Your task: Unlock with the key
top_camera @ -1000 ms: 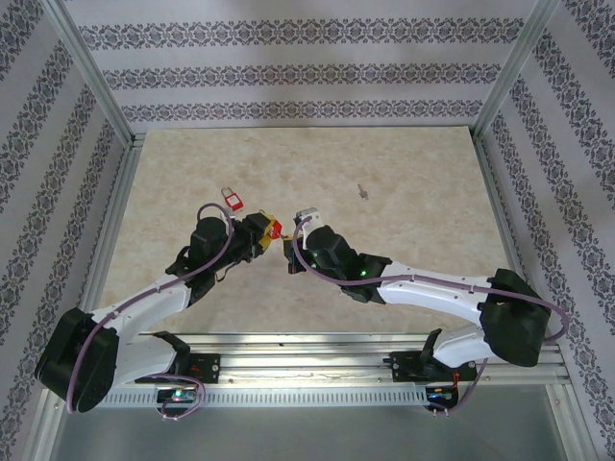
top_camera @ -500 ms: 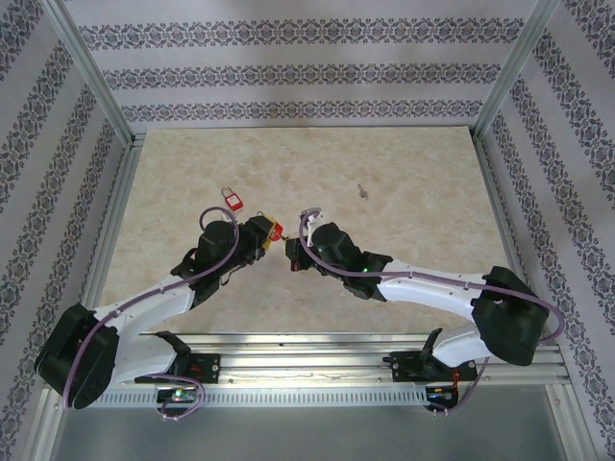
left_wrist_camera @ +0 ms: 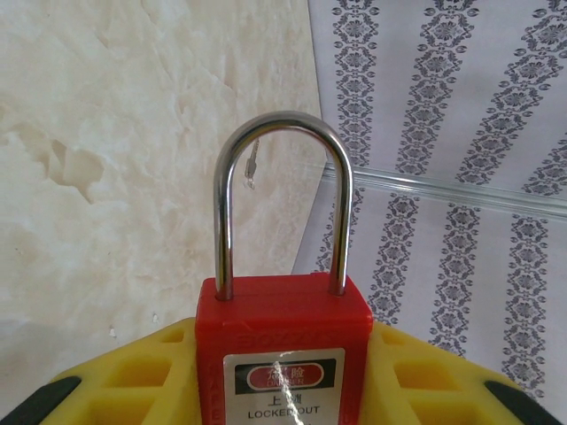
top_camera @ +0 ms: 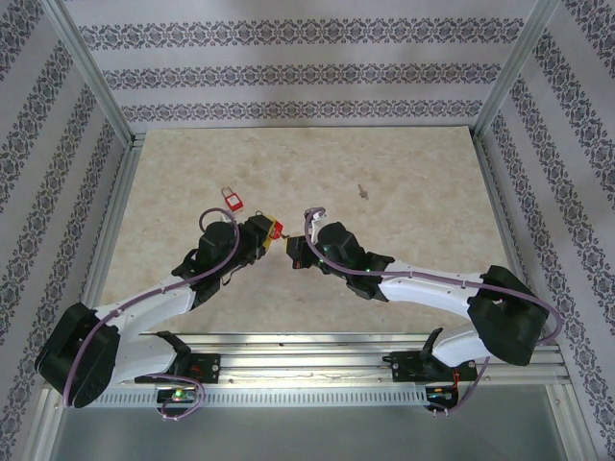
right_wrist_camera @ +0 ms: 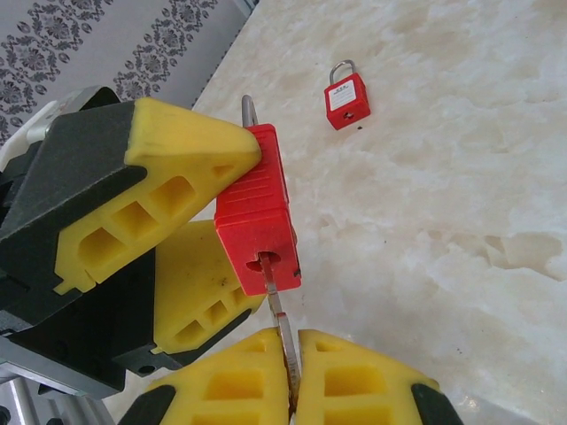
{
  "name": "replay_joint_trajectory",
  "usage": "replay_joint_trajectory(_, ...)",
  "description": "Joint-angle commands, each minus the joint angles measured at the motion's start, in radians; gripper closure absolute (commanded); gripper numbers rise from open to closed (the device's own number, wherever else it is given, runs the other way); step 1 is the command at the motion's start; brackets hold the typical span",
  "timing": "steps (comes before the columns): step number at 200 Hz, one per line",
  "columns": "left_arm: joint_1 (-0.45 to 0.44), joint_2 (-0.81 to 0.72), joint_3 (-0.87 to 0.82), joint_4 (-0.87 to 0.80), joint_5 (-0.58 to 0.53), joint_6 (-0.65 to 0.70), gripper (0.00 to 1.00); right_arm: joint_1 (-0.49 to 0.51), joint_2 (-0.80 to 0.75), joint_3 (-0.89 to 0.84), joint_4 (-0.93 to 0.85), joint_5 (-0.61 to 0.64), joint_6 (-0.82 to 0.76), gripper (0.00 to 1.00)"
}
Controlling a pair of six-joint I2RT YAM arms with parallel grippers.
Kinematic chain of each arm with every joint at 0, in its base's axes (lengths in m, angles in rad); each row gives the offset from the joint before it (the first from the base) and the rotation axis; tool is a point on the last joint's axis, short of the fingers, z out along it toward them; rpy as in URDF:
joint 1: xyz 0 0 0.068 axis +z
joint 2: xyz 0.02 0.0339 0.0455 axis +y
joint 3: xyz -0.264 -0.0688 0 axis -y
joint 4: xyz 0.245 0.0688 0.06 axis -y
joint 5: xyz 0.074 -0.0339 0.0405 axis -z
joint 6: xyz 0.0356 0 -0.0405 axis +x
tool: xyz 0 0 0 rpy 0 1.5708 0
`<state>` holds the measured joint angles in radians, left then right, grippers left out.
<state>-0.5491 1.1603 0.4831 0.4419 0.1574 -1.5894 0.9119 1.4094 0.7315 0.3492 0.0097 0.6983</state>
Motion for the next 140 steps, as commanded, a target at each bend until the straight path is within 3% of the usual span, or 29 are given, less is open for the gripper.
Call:
replay_joint_trajectory(1, -0.060, -0.032, 0.049, -0.038, 0.165, 0.038, 1.00, -0.001, 0.001, 0.061, 0.019, 0.043, -0.048, 1.00)
replay_joint_trajectory(34, -0.060, -0.008, 0.065, -0.056, 0.182, 0.035, 1.00, 0.075, 0.041, 0.171, -0.133, 0.118, -0.232, 1.00)
replay_joint_trajectory(60, -0.060, 0.001, 0.080, -0.058, 0.179, 0.031, 1.00, 0.108, 0.066, 0.203, -0.160, 0.146, -0.290, 1.00)
replay_joint_trajectory(115, -0.066, -0.001, 0.080, -0.025, 0.173, 0.039, 1.00, 0.052, 0.056, 0.147, -0.058, 0.084, -0.186, 1.00)
replay_joint_trajectory(140, -0.066, -0.014, 0.040, 0.074, 0.148, 0.044, 1.00, 0.004, 0.045, 0.115, 0.013, 0.014, -0.103, 1.00)
